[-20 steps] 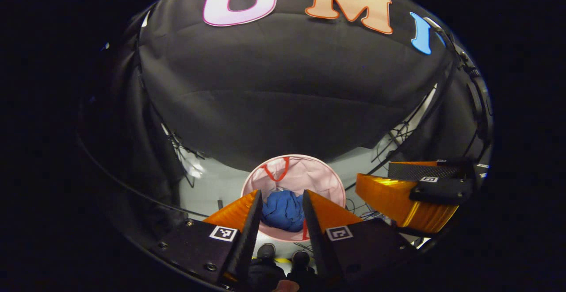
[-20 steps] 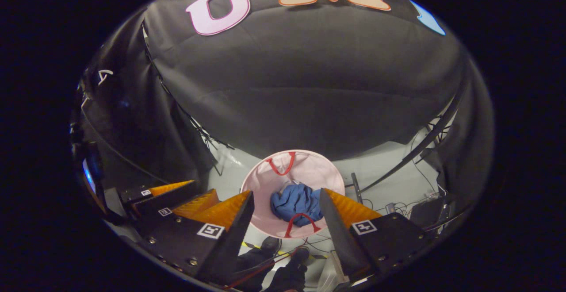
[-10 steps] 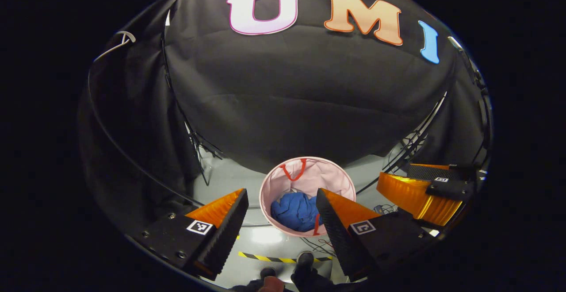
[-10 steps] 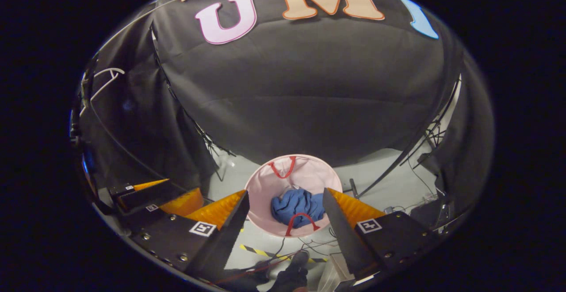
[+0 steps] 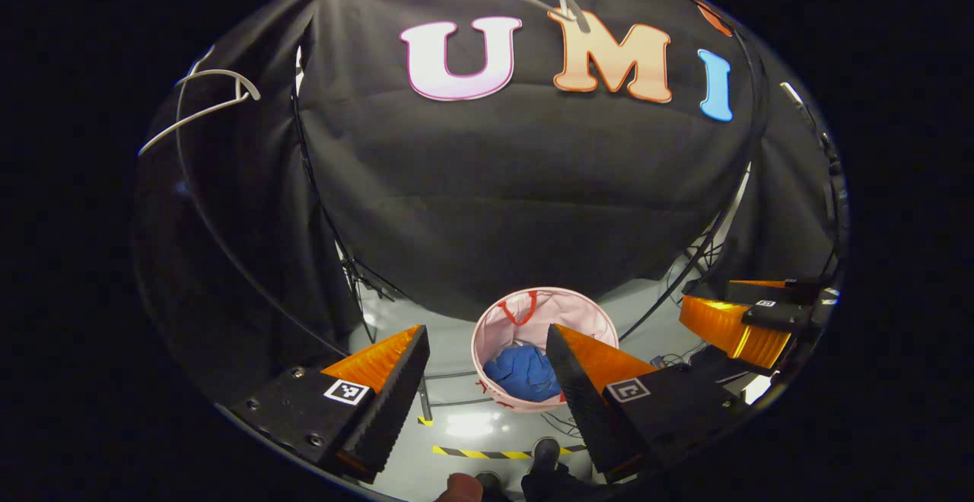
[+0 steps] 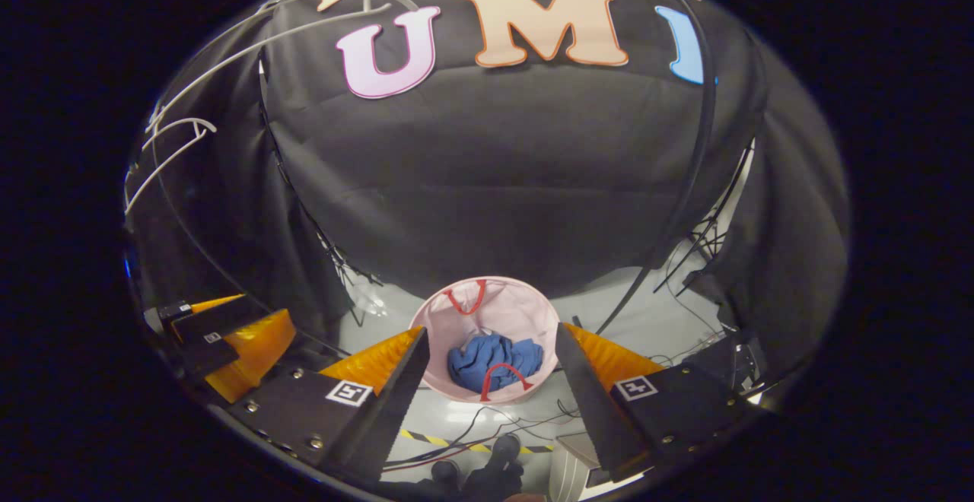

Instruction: Grasp the clothes on the hanger with both hands and then place them into the laundry hamper below.

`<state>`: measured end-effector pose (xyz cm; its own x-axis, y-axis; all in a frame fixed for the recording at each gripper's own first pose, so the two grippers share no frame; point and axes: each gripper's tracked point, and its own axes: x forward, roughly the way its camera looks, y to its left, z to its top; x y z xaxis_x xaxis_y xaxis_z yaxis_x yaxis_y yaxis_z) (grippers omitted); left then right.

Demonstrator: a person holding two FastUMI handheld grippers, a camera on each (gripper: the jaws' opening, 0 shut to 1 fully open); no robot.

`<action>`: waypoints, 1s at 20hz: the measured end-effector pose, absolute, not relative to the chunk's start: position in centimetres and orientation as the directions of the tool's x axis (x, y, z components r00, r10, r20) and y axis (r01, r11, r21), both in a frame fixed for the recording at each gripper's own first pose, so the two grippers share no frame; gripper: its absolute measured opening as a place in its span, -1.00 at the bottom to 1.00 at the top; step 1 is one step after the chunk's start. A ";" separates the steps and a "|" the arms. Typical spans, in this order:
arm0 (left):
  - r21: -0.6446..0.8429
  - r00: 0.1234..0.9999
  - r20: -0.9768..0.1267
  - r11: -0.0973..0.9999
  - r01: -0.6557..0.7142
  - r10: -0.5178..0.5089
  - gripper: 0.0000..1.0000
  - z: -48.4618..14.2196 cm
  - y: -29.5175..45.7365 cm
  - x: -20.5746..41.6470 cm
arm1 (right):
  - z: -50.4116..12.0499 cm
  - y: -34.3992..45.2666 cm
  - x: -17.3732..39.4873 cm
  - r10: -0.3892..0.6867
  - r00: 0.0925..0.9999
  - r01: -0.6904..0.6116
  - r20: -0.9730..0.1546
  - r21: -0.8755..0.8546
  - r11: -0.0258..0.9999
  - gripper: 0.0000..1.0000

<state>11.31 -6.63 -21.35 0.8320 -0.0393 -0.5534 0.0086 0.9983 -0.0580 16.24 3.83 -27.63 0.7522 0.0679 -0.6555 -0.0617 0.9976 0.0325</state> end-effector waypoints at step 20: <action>0.012 0.994 -0.080 0.997 0.074 -0.073 0.92 1.0 -4.3 4.2 | -4.1 6.1 7.2 0.068 0.980 -0.060 -0.186 0.052 0.997 0.87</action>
